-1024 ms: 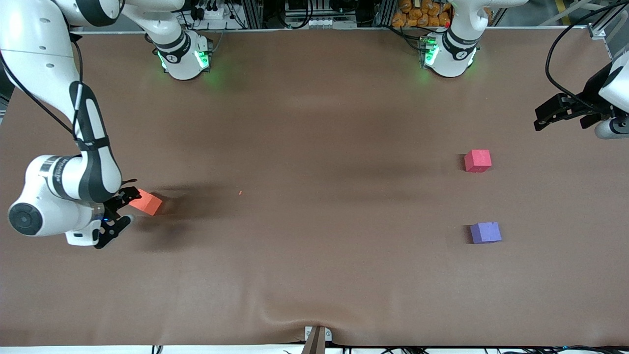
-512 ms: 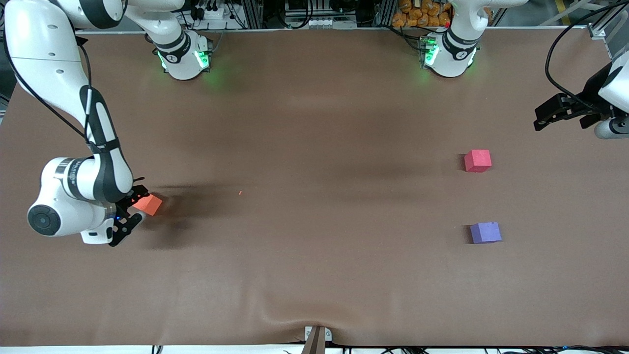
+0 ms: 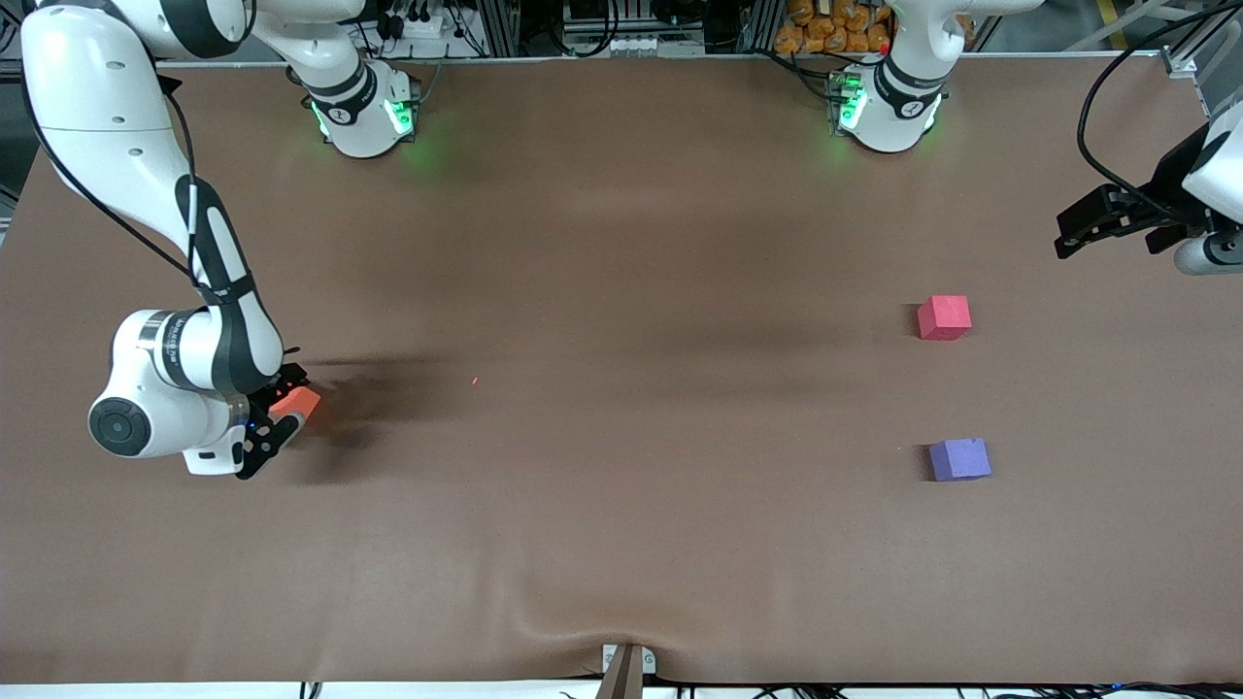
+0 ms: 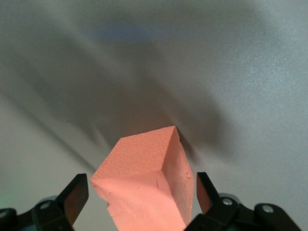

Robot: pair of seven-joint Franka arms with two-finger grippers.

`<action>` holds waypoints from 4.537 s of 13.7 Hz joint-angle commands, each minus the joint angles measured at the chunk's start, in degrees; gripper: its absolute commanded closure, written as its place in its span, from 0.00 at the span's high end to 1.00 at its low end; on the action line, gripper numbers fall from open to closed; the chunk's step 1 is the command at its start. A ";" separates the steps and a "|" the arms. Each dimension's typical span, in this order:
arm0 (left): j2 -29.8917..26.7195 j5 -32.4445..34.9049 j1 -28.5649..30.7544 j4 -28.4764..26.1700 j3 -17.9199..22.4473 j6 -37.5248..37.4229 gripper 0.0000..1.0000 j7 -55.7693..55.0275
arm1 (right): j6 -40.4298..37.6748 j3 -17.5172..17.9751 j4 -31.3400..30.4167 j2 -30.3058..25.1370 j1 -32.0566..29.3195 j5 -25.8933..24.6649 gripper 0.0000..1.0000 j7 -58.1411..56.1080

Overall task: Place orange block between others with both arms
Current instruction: 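Close the right gripper on the orange cube and lift it, then carry the orange cube with the right gripper toward the table middle, then grasp the orange cube with the left gripper while the right gripper releases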

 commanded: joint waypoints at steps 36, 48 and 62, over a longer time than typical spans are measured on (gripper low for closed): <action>1.37 -1.04 0.07 -0.21 0.07 0.39 1.00 0.34 | 16.77 0.04 5.34 0.45 43.38 38.56 0.58 72.47; 4.71 -1.13 -1.16 -0.21 -0.37 1.62 1.00 -0.01 | 28.74 -0.05 10.80 8.10 50.95 38.66 0.86 83.05; 19.64 -2.98 -20.30 -0.12 -0.46 18.04 1.00 -36.16 | -14.27 0.48 10.89 -15.68 32.96 23.93 1.00 81.73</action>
